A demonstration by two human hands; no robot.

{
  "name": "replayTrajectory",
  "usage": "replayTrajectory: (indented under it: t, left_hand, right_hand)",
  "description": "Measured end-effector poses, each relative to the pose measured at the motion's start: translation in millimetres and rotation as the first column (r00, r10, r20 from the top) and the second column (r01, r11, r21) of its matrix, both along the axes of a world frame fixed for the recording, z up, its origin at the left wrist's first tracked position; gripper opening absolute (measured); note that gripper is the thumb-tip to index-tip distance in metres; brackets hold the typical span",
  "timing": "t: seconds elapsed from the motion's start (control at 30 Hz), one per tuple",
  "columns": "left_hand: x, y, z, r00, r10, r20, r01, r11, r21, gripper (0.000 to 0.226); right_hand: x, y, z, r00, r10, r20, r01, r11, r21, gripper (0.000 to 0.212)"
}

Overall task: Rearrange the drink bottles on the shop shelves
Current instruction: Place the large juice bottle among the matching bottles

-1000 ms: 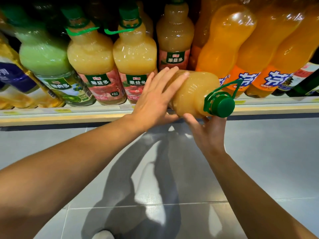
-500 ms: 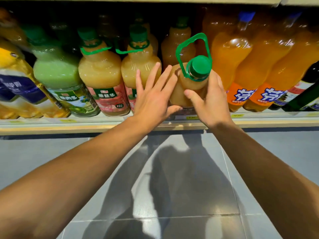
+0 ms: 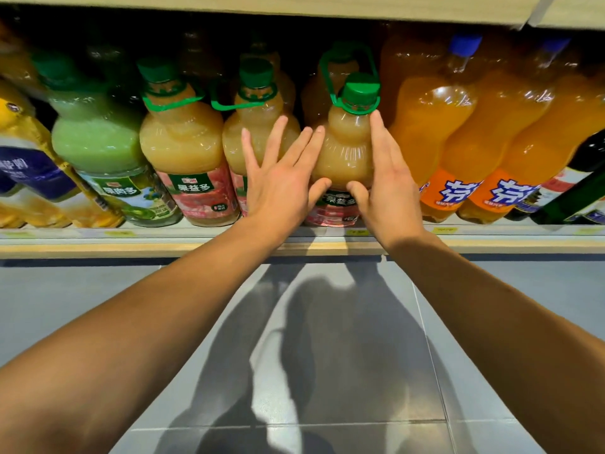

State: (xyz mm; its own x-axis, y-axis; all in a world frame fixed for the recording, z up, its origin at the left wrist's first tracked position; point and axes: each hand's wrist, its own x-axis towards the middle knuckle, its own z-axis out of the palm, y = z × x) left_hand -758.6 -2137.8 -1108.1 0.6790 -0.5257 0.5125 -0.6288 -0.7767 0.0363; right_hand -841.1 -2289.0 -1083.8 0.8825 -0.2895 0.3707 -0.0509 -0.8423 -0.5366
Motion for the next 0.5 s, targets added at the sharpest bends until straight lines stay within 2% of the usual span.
replayTrajectory:
  t: [0.1, 0.4, 0.5]
  left_hand:
    - [1.5, -1.5, -0.8, 1.000, 0.012, -0.004, -0.012, 1.000, -0.026, 0.073]
    - [-5.4, -14.6, -1.1, 0.997, 0.076, -0.016, -0.077, 0.991, -0.107, 0.070]
    - [-2.6, -9.4, 0.7, 0.999, 0.044, -0.023, -0.046, 0.993, -0.108, 0.071]
  right_hand:
    - [5.7, -1.1, -2.0, 0.999, -0.011, 0.037, 0.011, 1.000, 0.011, 0.094]
    - [13.7, -18.2, 5.8, 0.999, -0.038, 0.018, 0.040, 0.996, -0.079, 0.087]
    - [8.7, -17.8, 6.4, 0.999, -0.043, -0.009, 0.042, 0.995, -0.095, 0.087]
